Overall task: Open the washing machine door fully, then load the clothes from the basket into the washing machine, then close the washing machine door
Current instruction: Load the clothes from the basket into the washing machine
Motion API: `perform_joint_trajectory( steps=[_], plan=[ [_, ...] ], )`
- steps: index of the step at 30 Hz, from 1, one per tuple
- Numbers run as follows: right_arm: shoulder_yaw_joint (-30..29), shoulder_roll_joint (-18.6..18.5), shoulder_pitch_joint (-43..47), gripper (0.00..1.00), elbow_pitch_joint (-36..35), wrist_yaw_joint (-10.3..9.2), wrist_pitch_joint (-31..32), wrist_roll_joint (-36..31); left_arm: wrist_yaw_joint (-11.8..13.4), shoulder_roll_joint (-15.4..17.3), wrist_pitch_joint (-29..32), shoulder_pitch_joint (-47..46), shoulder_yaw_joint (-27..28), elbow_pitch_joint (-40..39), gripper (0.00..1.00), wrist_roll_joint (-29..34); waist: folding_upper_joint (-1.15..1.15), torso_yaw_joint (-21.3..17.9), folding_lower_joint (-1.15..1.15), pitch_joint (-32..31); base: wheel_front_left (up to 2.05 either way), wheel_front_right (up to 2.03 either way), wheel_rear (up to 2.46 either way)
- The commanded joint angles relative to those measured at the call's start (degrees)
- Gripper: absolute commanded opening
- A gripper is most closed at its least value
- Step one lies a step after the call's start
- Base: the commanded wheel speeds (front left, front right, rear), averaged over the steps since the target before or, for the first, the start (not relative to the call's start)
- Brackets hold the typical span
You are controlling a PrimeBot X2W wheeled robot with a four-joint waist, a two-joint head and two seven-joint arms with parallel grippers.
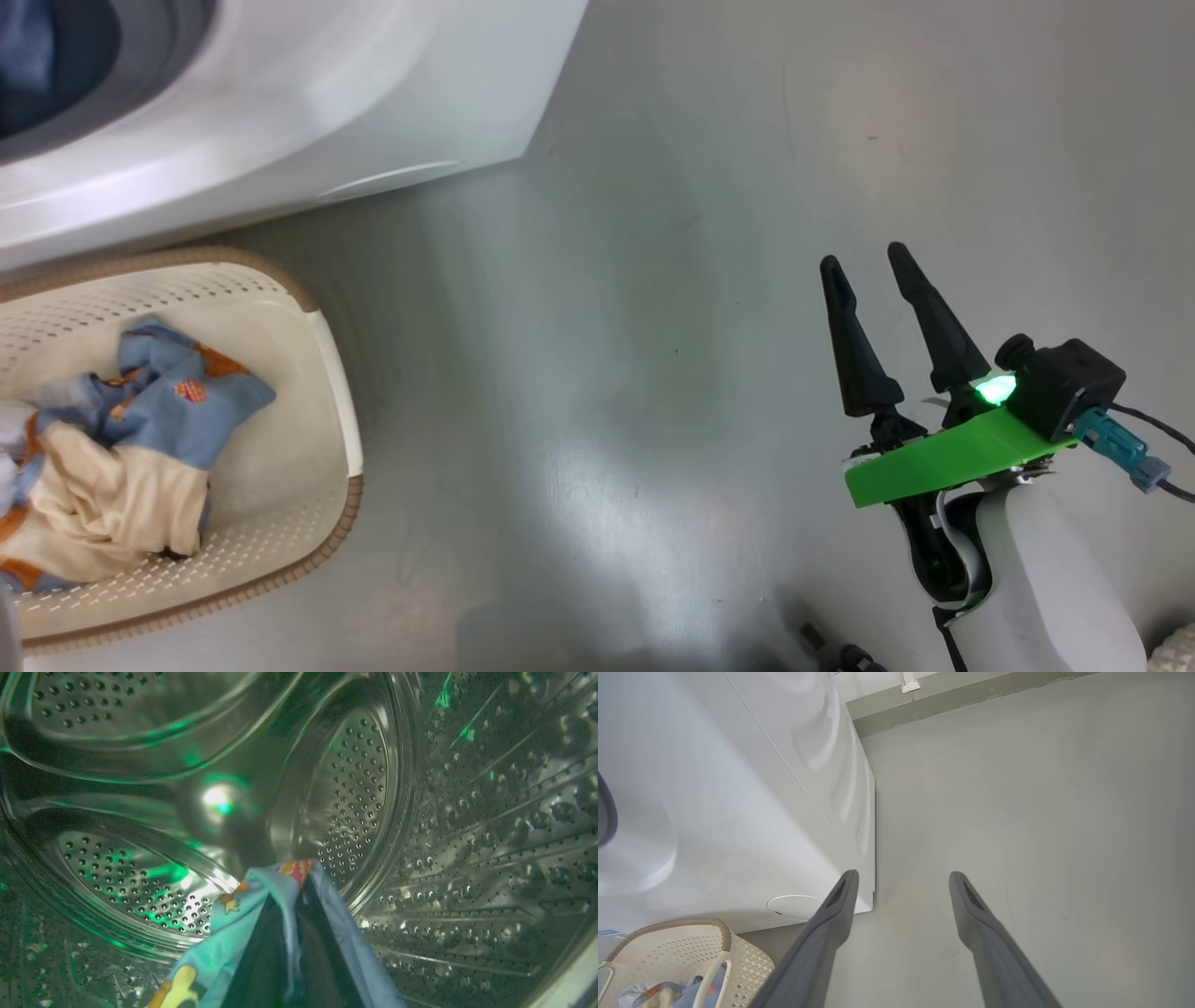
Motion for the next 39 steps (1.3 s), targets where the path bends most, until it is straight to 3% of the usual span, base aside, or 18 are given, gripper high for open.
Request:
perform_joint_trajectory(
  steps=[1, 5, 10, 11, 12, 18, 39],
  plan=[
    [1.5, 0.4, 0.5, 1.0, -1.0, 0.09, -0.7, 0.6, 1.2, 2.7, -0.3, 0.2, 0.4, -5.5, 0.0, 1.1, 0.0, -0.4, 0.0, 0.6, 0.0, 0.0, 0.0],
    [1.8, 0.5, 0.1, 1.0, -0.8, 0.09, -0.7, 1.0, 1.8, 2.4, -0.3, 1.8, 0.3, -9.8, 0.0, 1.6, 0.0, -0.7, 0.0, 0.7, 0.0, 0.0, 0.0],
    [2.0, 0.6, 0.0, 1.0, -0.2, 0.09, -0.7, 1.2, 1.7, 1.1, -0.3, 4.8, 1.5, -6.3, 0.01, -0.2, 0.0, -0.5, 0.0, 0.3, 0.0, 0.0, 0.0],
    [1.9, 0.6, 0.0, 1.0, -0.2, 0.09, -0.7, 1.2, 1.6, 0.8, -0.3, 5.1, 1.9, -4.9, 0.39, -0.7, 0.0, -0.4, 0.0, 0.2, 0.0, 0.0, 0.0],
    [1.8, 0.6, 0.0, 1.0, -0.2, 0.09, -0.7, 1.1, 1.5, 0.5, -0.3, 5.2, 2.3, -3.7, 1.0, -1.3, 0.0, -0.3, 0.0, 0.1, 0.0, 0.0, 0.0],
    [1.4, 0.6, 0.1, 1.0, -0.1, 0.09, -0.7, 0.8, 0.9, -0.5, -0.3, 5.7, 2.9, 0.1, 1.0, -2.2, 0.0, 0.8, 0.0, -0.8, 0.0, 0.0, 0.0],
    [0.9, 0.0, 1.9, 1.0, 1.4, 0.09, -0.7, 0.6, -0.4, -4.4, -0.3, 14.4, 3.6, 2.3, 1.0, -2.8, 0.0, 3.7, 0.0, -9.7, 0.0, 0.0, 0.0]
  ],
)
